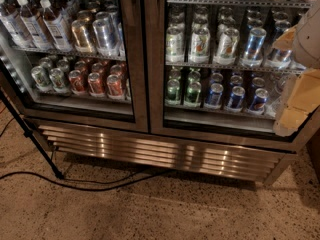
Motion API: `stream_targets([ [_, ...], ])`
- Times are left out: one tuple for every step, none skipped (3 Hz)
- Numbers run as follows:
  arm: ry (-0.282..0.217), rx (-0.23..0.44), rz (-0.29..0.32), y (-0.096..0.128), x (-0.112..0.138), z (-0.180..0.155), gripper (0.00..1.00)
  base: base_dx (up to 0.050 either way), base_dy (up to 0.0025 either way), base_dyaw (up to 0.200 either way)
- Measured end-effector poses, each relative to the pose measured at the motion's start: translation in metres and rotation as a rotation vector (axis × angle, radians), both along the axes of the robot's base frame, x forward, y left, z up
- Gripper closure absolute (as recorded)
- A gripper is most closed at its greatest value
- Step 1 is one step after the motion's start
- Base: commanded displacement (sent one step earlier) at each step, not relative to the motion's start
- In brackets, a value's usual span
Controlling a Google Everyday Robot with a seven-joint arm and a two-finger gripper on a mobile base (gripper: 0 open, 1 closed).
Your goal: Open right fridge door
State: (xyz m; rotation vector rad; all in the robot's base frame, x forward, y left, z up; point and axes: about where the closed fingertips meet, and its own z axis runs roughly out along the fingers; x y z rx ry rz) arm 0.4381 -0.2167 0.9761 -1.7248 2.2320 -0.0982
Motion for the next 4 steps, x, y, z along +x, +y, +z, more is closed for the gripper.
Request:
stream_targets([
  [0.000,0.000,0.000,0.000,0.000,0.000,0.00,0.000,0.00000,0.000],
  [-0.020,-0.083,0.038,0.016,0.003,0.003,0.00,0.000,0.00000,0.000],
  [-0.116,-0.088,0.048,-0.004,0.013,0.013,0.00,0.000,0.00000,0.000],
  [-0.187,0.056,-0.064,-0.055,0.007,-0.010,0.00,0.000,0.00000,0.000],
])
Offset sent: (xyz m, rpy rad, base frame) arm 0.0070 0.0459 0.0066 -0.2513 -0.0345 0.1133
